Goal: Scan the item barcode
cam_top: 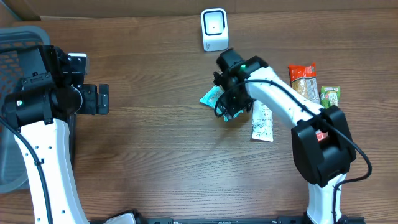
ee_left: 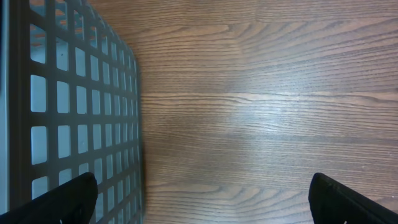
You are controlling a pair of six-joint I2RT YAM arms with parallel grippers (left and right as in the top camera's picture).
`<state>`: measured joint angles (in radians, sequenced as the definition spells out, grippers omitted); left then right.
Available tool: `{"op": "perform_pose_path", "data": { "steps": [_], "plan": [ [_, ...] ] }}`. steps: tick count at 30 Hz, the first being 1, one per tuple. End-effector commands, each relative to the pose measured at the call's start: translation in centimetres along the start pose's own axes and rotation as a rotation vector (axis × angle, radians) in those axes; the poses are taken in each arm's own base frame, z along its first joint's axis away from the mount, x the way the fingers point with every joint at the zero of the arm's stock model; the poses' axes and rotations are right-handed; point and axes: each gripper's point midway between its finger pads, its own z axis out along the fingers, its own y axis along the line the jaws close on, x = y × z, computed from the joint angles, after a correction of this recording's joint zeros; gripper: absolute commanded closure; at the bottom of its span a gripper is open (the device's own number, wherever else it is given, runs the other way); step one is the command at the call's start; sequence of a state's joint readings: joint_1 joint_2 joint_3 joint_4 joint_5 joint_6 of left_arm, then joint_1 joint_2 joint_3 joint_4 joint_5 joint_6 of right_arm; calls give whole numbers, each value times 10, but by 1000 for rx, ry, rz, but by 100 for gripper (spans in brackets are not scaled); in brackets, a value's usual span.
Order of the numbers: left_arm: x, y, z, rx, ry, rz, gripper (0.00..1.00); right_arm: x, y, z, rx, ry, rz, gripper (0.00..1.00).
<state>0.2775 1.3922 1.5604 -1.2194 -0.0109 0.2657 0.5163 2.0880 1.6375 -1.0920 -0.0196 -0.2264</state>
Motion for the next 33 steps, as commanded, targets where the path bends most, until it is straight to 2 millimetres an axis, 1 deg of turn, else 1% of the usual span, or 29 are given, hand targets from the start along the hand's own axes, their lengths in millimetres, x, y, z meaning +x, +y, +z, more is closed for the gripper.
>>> {"op": "perform_pose_path", "data": {
  "steps": [1,5,8,10,12,14,20,24,28,29,30,31,32,33],
  "plan": [
    [-2,0,-4,3,-13,12,0,-2,32,10,-143,-8,-157,16],
    [-2,0,-4,3,-13,12,0,-6,33,18,-120,-30,-176,16],
    [-2,0,-4,3,-13,12,0,-5,19,30,-39,-31,-145,17],
    [-2,0,-4,3,-13,12,0,-5,11,34,7,-31,-116,21],
    [-2,0,-4,3,-13,12,0,-6,9,35,8,-37,-114,28],
    [-2,0,-4,3,-13,12,0,-10,7,36,11,-50,-110,31],
    [-2,0,-4,3,-13,12,0,-11,8,46,29,-41,-123,32],
    [-2,0,-4,3,-13,12,0,-12,9,54,59,-30,-136,36],
    [-2,0,-4,3,-13,12,0,-13,11,55,81,-31,-150,41],
    [-2,0,-4,3,-13,12,1,-13,11,55,83,-29,-151,47],
    [-2,0,-4,3,-13,12,0,-12,11,55,82,-26,-150,61],
    [-2,0,-4,3,-13,12,0,-12,11,55,80,-23,-150,84],
    [-2,0,-4,3,-13,12,0,-11,12,55,78,-22,-150,92],
    [-2,0,-4,3,-13,12,0,-11,12,54,76,-18,-148,95]
  ]
}}
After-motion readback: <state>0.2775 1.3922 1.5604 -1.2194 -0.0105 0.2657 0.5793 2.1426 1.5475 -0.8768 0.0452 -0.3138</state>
